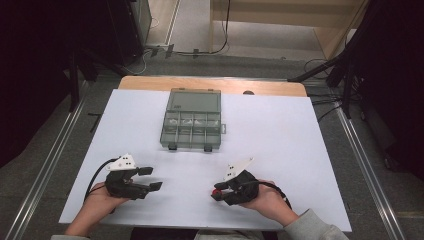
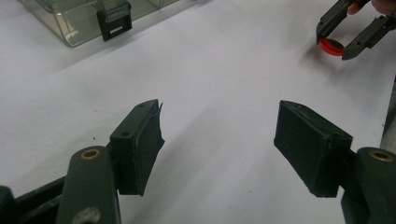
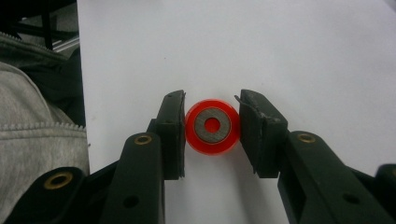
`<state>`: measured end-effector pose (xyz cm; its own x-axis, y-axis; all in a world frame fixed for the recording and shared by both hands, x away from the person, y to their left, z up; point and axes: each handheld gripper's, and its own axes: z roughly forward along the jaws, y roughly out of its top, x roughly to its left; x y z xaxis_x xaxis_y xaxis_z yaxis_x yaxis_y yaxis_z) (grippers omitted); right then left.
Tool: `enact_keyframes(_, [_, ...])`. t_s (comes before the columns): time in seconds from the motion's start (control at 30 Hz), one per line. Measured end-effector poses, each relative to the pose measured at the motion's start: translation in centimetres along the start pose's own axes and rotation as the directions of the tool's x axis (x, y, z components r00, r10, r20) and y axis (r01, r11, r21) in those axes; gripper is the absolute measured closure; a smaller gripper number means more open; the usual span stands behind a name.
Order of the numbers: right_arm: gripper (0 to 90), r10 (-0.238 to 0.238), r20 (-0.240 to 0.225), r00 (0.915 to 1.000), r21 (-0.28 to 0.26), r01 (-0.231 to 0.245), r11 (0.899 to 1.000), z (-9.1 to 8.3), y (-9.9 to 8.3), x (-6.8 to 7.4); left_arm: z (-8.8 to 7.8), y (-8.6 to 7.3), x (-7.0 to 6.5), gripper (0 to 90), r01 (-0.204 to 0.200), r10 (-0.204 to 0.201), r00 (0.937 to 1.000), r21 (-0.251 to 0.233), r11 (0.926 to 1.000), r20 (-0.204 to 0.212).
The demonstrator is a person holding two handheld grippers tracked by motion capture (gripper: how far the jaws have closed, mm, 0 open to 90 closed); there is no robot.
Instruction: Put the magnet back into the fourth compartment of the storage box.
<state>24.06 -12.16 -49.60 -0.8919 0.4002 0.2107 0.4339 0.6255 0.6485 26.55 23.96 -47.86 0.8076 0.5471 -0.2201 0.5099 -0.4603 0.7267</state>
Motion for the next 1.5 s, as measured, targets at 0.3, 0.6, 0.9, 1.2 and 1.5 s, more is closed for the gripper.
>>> enact_keyframes(0.3, [63.5, 0.062, -0.008, 0.9981, -0.041, -0.062, 0.997, -0.5, 0.8, -0.6, 0.2, -0.1, 0.1, 31.3, 0.0, 0.0, 1.0, 0.001, 1.0, -0.001])
enact_keyframes(0.6, [63.6, 0.101, -0.006, 0.9949, -0.057, -0.101, 0.993, -0.8, 1.4, -1.0, 0.1, -0.1, 0.2, 31.3, 0.002, -0.002, 1.0, -0.001, 1.0, -0.007])
enact_keyframes(0.9, [63.6, 0.155, 0.008, 0.9879, -0.093, -0.154, 0.984, -1.3, 2.1, -1.8, 0.1, -0.1, 0.3, 31.3, 0.001, -0.001, 0.9999, -0.004, 1.0, -0.012])
enact_keyframes(1.2, [63.6, 0.177, 0.029, 0.9837, -0.096, -0.174, 0.98, -1.5, 2.6, -2.5, 0.2, 0.0, 0.3, 31.3, 0.007, -0.007, 0.9999, -0.01, 0.9999, -0.014])
enact_keyframes(1.5, [63.6, 0.201, 0.023, 0.9792, -0.107, -0.198, 0.974, -1.9, 3.2, -2.9, 0.2, 0.0, 0.4, 31.3, 0.01, -0.01, 0.9998, -0.004, 0.9999, -0.017])
